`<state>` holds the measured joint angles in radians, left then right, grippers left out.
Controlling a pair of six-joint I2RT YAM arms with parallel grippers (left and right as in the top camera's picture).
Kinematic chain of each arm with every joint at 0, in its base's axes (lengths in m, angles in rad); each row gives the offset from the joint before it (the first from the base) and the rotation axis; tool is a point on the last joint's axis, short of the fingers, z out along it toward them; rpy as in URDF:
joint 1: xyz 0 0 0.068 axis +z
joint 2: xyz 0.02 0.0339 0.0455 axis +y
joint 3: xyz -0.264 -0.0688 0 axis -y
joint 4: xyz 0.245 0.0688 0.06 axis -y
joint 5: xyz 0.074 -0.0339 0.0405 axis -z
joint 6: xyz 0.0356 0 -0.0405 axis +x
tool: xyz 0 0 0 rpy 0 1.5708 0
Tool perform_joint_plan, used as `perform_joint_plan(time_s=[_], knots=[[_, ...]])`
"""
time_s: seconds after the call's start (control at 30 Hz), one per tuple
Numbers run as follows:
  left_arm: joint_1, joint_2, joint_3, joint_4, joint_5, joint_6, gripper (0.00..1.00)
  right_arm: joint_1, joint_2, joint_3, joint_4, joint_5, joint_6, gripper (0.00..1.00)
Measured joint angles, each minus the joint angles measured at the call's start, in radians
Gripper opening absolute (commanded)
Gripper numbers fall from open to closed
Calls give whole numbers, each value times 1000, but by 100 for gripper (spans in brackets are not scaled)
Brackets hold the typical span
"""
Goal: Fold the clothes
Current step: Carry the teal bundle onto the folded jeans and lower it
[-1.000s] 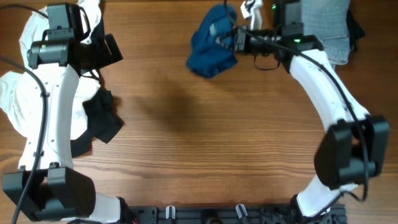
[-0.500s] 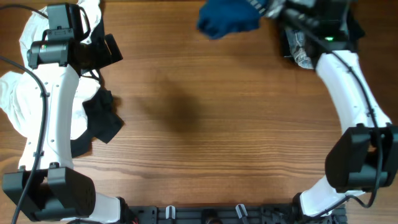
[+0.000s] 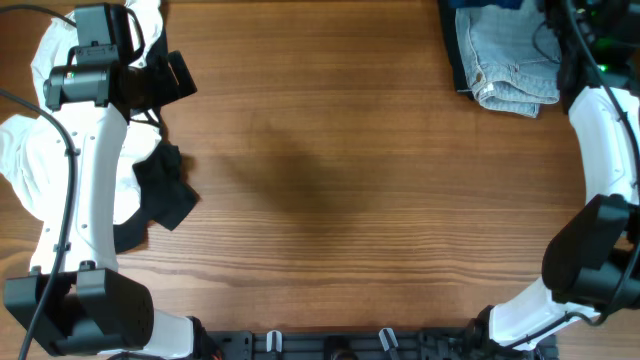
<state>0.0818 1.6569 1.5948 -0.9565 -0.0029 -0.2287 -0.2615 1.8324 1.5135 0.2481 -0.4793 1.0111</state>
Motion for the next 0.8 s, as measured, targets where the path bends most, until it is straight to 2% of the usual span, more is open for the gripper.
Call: perform_joint_plan(time_s=[0.57, 0.8], knots=[[0, 0, 0, 3, 0, 0, 100, -54, 303, 0, 420, 44, 60, 4], [0, 0, 0, 16, 0, 0, 100, -62, 341, 0, 423, 54, 61, 4]])
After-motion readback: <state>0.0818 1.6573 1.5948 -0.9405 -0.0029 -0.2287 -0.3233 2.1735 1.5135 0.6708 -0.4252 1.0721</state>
